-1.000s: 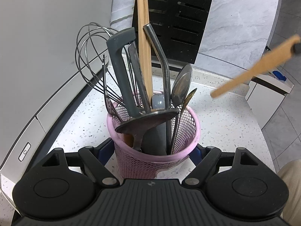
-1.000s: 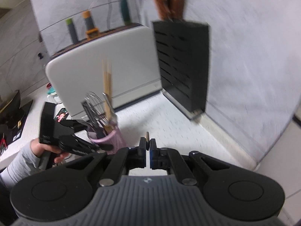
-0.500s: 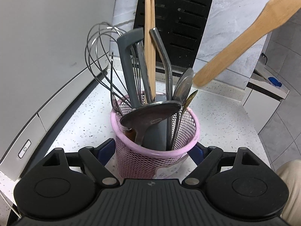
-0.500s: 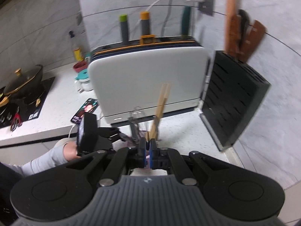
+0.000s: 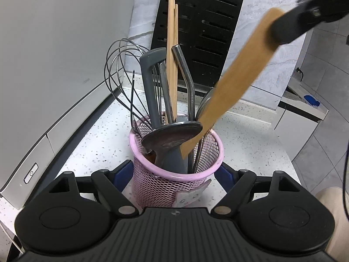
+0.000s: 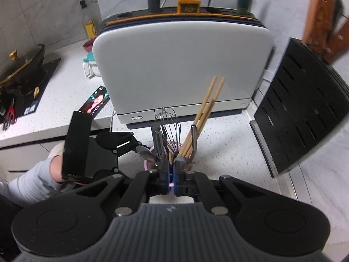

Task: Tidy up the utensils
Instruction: 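Lower the spatula into the pink cup and open the right tool, then set the pink cup on the counter with the left tool while the right tool withdraws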

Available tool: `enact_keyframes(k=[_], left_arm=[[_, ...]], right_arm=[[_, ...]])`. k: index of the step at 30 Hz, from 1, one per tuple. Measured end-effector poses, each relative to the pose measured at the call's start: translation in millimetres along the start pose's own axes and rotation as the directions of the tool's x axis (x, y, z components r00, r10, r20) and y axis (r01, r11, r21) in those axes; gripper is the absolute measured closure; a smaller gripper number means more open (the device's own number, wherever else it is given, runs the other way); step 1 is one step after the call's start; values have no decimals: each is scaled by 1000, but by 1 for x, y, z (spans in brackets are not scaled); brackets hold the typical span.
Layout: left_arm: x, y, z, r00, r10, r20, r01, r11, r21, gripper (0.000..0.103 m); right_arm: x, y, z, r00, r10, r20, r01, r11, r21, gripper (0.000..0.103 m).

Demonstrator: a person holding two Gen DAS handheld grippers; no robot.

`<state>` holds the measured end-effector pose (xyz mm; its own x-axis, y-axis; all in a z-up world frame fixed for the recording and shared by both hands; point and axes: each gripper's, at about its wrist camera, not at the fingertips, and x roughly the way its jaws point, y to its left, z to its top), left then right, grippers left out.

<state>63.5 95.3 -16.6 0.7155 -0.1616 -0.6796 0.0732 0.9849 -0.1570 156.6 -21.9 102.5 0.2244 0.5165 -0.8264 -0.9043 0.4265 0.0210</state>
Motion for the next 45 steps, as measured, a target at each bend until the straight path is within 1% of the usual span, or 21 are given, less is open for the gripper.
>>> enact_keyframes(k=[4, 7, 15, 17, 19, 21, 24, 25, 26, 27, 29, 30, 33, 34, 36, 37, 38, 42, 45], left_arm=[[-1, 2, 0, 1000, -7, -3, 7, 1000, -1, 12], [0, 2, 0, 1000, -7, -4, 7, 1000, -1, 12], [0, 1, 0, 1000, -6, -5, 6, 1000, -3, 12], [0, 2, 0, 1000, -7, -5, 7, 1000, -3, 12], [1, 1, 0, 1000, -8, -5, 8, 1000, -4, 12], [1, 1, 0, 1000, -8, -6, 8, 1000, -4, 12], [1, 2, 1, 1000, -9, -5, 9, 1000, -10, 13], [2, 1, 1, 1000, -7, -6, 7, 1000, -10, 13], [2, 1, 0, 1000, -6, -6, 5, 1000, -6, 13], [1, 0, 0, 1000, -6, -5, 6, 1000, -7, 13], [1, 1, 0, 1000, -9, -5, 8, 1000, -9, 13], [1, 1, 0, 1000, -8, -6, 8, 1000, -8, 13], [2, 0, 2, 1000, -4, -7, 4, 1000, -4, 13], [3, -1, 2, 1000, -3, -7, 3, 1000, -3, 13], [5, 0, 5, 1000, -1, -7, 1, 1000, -2, 13], [7, 0, 6, 1000, 0, -8, 0, 1000, -2, 13], [10, 0, 9, 1000, 1, -10, -1, 1000, -1, 13], [22, -3, 19, 1000, -4, -15, 4, 1000, 11, 14], [33, -4, 27, 1000, -15, -14, 15, 1000, 18, 14]], right_arm=[[19, 4, 7, 1000, -7, -28, 5, 999, -51, 103], [31, 4, 13, 999, -5, -46, 3, 998, -63, 103], [56, -16, 27, 1000, 3, -17, -3, 1000, 12, 103], [67, -20, 26, 999, 8, -36, -8, 1000, 26, 103], [70, -21, 23, 1000, 8, -15, -8, 1000, 30, 103], [72, -24, 23, 1000, 31, -7, -30, 998, 52, 103], [73, -25, 21, 1000, 12, 11, -12, 998, 63, 102], [75, -27, 19, 1000, 10, 9, -11, 997, 82, 99], [75, -27, 17, 1000, 6, 15, -7, 996, 93, 92], [75, -27, 13, 1000, 4, 24, -6, 995, 99, 90], [71, -27, 4, 999, 9, 54, -15, 995, 101, 70], [67, -27, -2, 997, 3, 78, -11, 994, 108, 66], [55, -33, -23, 986, -20, 163, -9, 985, 174, 60], [51, -35, -32, 980, -47, 194, 6, 979, 204, 56], [44, -39, -53, 962, -99, 254, 31, 966, 258, 53], [43, -41, -62, 955, -120, 272, 39, 958, 284, 50], [44, -44, -73, 949, -142, 283, 47, 946, 320, 46], [57, -52, -111, 934, -224, 278, 78, 887, 454, 44], [68, -50, -133, 907, -328, 266, 156, 846, 510, 41]])
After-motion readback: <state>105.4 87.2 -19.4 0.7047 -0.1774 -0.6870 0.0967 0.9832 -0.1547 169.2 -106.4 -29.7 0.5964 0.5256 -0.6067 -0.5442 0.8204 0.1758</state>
